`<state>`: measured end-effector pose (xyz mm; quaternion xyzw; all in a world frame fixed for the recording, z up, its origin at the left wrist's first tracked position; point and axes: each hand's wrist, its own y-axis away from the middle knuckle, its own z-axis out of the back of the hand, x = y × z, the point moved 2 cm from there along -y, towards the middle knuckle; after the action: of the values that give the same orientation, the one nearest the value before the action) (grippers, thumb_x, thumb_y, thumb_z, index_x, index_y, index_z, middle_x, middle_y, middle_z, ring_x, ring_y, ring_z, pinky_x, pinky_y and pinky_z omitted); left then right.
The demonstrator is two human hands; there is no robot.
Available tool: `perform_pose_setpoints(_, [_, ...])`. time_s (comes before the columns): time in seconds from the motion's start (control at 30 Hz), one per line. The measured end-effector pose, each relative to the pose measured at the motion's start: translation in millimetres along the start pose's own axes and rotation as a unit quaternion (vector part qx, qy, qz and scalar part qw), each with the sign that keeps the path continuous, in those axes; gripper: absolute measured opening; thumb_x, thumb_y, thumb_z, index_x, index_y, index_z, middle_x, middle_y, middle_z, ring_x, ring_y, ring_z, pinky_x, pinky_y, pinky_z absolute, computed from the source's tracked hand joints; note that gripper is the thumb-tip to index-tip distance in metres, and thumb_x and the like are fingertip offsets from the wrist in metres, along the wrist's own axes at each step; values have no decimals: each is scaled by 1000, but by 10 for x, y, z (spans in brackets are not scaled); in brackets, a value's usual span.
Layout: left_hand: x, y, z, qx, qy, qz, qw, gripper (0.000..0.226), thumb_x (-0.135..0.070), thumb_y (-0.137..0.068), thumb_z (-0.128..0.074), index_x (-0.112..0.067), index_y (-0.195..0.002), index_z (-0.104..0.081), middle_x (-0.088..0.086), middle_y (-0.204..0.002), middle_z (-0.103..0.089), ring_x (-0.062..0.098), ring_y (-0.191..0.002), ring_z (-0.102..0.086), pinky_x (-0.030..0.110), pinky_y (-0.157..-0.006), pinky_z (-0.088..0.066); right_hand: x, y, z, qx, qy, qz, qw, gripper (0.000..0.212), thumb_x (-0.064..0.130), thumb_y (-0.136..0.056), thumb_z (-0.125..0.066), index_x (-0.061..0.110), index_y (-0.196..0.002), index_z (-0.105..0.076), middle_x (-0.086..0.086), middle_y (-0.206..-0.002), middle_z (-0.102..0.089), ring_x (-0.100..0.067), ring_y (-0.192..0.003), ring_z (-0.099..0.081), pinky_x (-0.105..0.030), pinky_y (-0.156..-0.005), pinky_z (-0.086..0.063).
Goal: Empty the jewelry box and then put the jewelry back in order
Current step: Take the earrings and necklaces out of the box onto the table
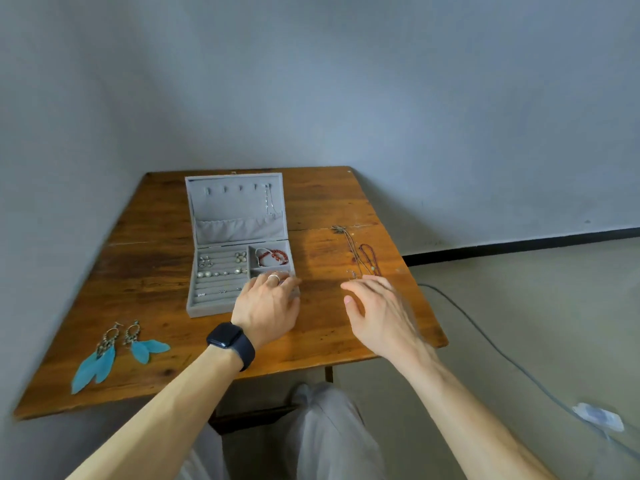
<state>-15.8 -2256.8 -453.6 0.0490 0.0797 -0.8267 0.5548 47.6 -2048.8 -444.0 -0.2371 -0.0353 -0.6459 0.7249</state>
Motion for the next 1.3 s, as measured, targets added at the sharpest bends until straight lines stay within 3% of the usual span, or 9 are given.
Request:
perform_pose_setpoints(0.37, [801, -202, 491, -64, -38, 55, 996, 45, -40, -98, -39, -33, -142, -50, -1, -148, -49, 21, -141, -38, 38, -116, -30, 552, -1115, -111, 10, 42, 84, 996, 37, 34, -102, -44, 26, -135, -59, 8, -133, -63, -13, -131, -47, -32, -103, -46])
perform_pose_setpoints(0.6, [1236, -871, 869, -111, -59, 65, 990, 48, -36, -97, -42, -33, -145, -40, 6, -165, -19, 27, -151, -17, 45, -121, -19, 579, -1920, -347, -22, 20, 59, 998, 34, 37, -99, -49, 26, -131, -58, 9, -133, -57, -14, -119, -52, -28, -95, -47])
perform_pose_setpoints(0.73, [1395, -1312, 975, -137, -60, 71, 986, 55, -37, -95, -43, -33, -149, -34, 8, -167, -8, 30, -153, -10, 48, -122, -16, 592, -2308, -519, -43, -3, 45, 998, 34, 36, -97, -57, 23, -129, -59, 5, -138, -50, -17, -122, -52, -30, -95, -49])
perform_pose_setpoints(0.87, [1538, -1621, 917, -132, -50, 85, 986, 62, -41, -92, -46, -31, -151, -32, 5, -163, -26, 28, -152, -14, 51, -122, -11, 608, -2592, -656, -63, -19, 63, 996, 28, 27, -95, -64, 24, -123, -64, -1, -144, -46, -22, -131, -47, -35, -99, -50])
perform_pose_setpoints(1.0, [1612, -1714, 829, -128, -4, 86, 988, 62, -38, -84, -48, -30, -145, -44, -2, -142, -54, 22, -138, -39, 47, -120, -15, 628, -2781, -721, -87, 14, 125, 988, 23, 13, -88, -73, 20, -110, -72, -8, -137, -56, -29, -116, -57, -39, -87, -56])
perform_pose_setpoints(1.13, [1653, -1693, 814, -167, -5, 61, 984, 64, -39, -75, -50, -27, -138, -53, -1, -131, -59, 22, -127, -47, 43, -115, -24, 652, -2862, -734, -120, 43, 175, 976, 16, 11, -83, -77, 18, -96, -71, -3, -121, -63, -26, -100, -60, -37, -75, -56])
perform_pose_setpoints(1.3, [1659, -1645, 830, -190, 17, 38, 981, 64, -36, -71, -52, -23, -134, -57, 1, -126, -60, 25, -121, -50, 43, -112, -27, 664, -2896, -670, -124, 40, 209, 969, 4, 11, -90, -72, 13, -91, -69, 0, -112, -65, -25, -95, -58, -38, -75, -53])
